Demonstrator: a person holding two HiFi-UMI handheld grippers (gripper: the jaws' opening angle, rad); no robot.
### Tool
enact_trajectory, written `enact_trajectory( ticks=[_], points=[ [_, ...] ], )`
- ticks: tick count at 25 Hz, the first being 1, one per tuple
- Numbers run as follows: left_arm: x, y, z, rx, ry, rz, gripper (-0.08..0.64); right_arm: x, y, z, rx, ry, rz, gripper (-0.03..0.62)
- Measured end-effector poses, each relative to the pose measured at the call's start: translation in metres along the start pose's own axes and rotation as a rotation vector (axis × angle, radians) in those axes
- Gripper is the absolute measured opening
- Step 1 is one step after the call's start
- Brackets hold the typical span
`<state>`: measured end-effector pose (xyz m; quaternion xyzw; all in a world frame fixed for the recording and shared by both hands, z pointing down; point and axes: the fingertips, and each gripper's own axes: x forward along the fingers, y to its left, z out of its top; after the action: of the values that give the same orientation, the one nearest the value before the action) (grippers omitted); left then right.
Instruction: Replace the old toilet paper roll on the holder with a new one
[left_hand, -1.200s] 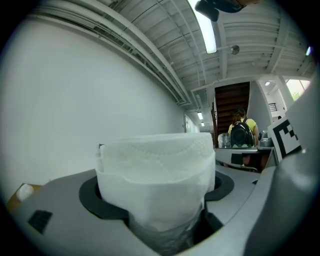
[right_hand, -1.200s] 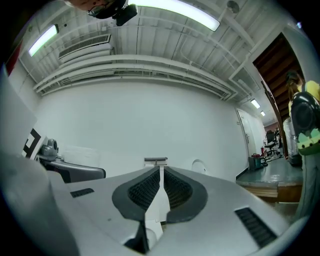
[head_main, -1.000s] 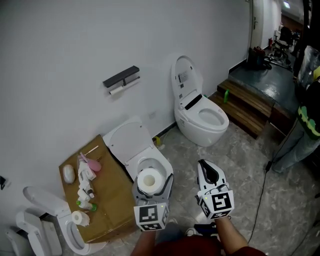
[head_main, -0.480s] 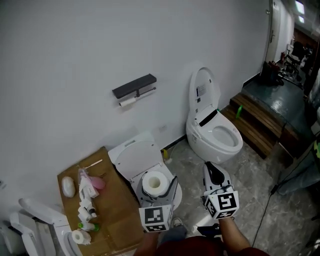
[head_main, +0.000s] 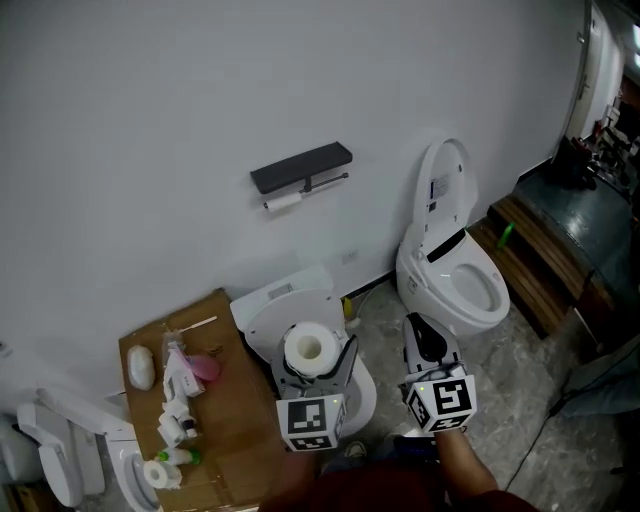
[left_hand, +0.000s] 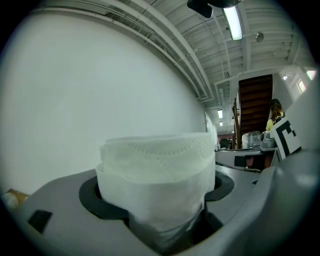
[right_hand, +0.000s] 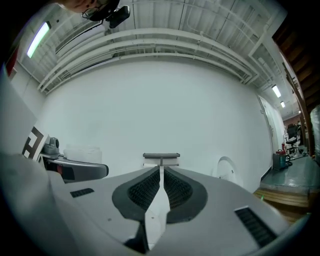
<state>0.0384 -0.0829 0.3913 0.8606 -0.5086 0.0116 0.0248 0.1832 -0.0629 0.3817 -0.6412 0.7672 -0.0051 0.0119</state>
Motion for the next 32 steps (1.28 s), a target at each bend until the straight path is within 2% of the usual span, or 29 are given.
enact_trajectory(
  ticks=[6,10,17,24,32],
  points=[
    [0.055,0.022,0.002,-0.001,0.005,0.062,0.456,0.076,-0.012,-0.006,0.029,-0.004,0.084,0.037],
    [0.101,0.046,0.006,-0.005,0.002,0.133,0.456,0.141,-0.017,-0.004,0.034,-0.008,0.174,0.037],
    [0.175,0.078,0.012,-0.019,0.016,0.241,0.456,0.231,-0.039,-0.001,0.057,0.003,0.279,0.037],
    [0.228,0.093,0.016,-0.010,0.029,0.296,0.457,0.281,-0.055,-0.008,0.077,0.029,0.349,0.037],
    [0.242,0.122,0.009,-0.010,0.040,0.306,0.457,0.312,-0.038,-0.017,0.084,0.044,0.362,0.037]
  ],
)
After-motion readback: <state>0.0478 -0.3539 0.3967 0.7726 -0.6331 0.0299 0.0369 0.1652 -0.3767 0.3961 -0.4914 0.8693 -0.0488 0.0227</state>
